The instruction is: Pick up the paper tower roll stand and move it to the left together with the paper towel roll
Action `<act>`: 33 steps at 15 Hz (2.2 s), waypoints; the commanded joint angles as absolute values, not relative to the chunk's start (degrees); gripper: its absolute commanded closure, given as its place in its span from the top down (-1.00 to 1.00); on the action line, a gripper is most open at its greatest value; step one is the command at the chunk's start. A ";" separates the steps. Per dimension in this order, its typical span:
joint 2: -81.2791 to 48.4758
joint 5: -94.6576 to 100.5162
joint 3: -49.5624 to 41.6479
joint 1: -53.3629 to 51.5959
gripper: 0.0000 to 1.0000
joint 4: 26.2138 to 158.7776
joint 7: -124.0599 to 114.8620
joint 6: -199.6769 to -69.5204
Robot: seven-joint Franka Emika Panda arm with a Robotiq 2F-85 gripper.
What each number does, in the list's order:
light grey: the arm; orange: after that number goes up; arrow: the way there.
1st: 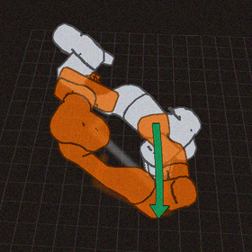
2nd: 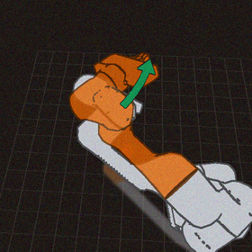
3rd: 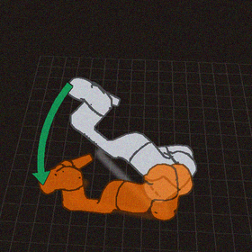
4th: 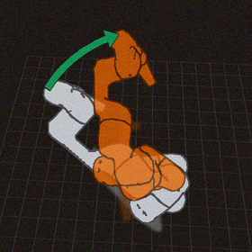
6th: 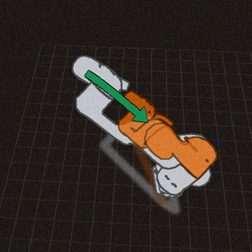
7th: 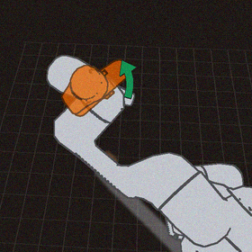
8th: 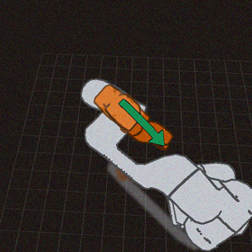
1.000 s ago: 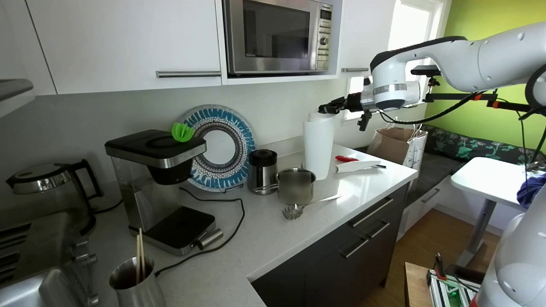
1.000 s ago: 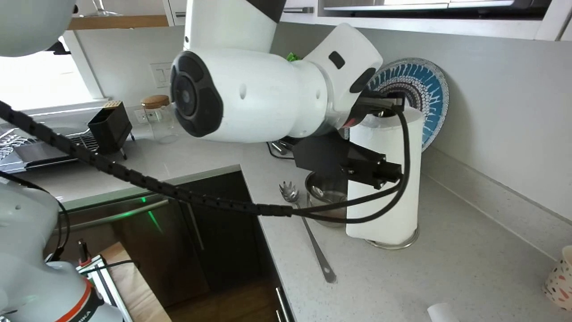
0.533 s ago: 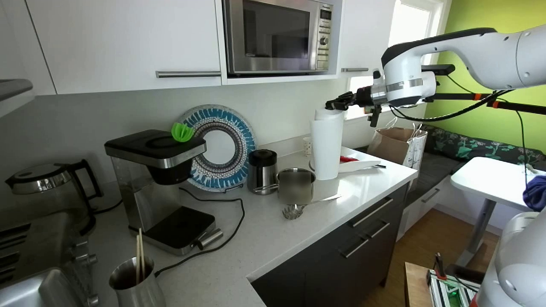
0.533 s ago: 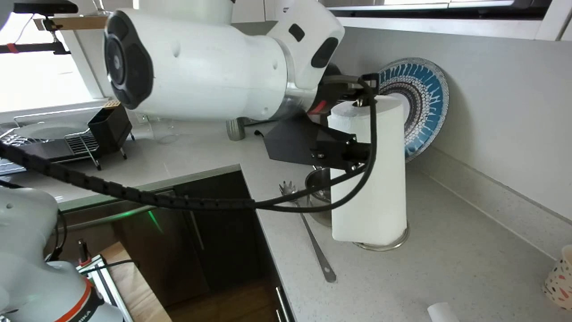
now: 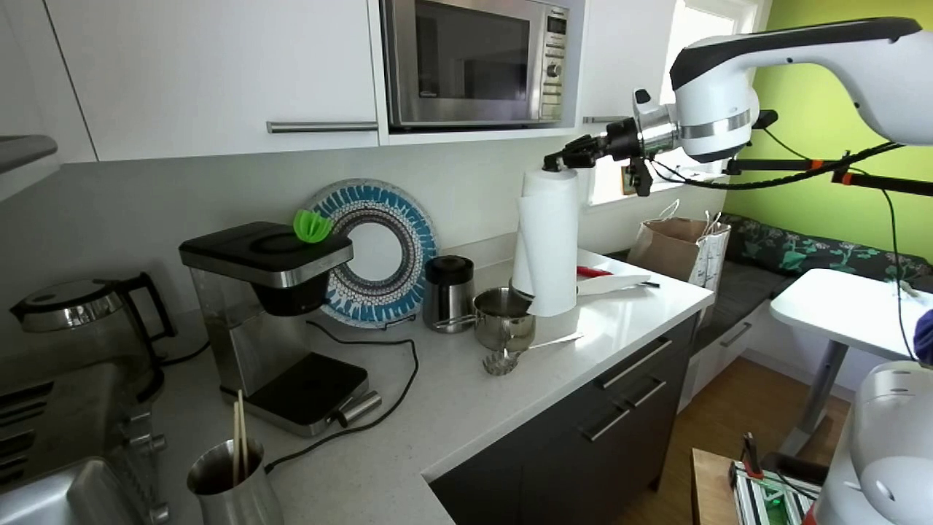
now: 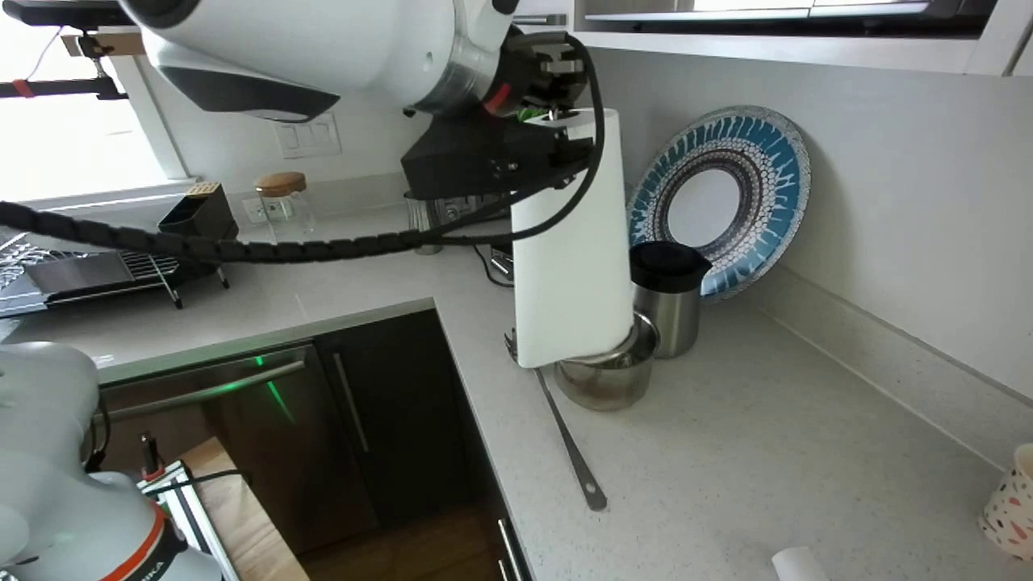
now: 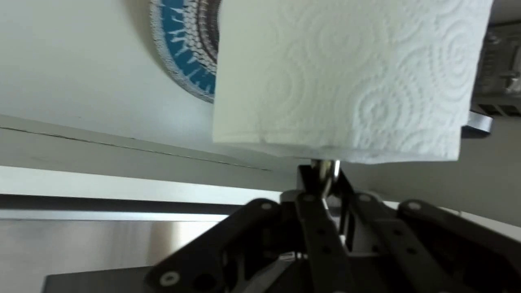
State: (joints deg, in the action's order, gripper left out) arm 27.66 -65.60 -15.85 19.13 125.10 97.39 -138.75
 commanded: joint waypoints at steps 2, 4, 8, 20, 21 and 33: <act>28.66 -61.78 -17.28 16.22 -0.76 124.07 91.58 -132.63; 28.67 -60.58 -17.24 15.47 -0.76 123.24 88.42 -129.15; 28.57 -60.35 -17.53 15.34 -0.76 123.19 88.01 -128.68; 27.05 -59.19 -14.54 11.92 -0.94 123.98 86.96 -126.83; 26.56 -59.03 -13.76 10.79 -0.94 124.14 86.89 -126.42; 14.25 -60.62 -1.61 -4.50 -0.94 113.70 94.20 -117.41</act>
State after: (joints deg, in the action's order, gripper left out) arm 18.23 -59.88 -3.13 -2.35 119.21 91.18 -119.55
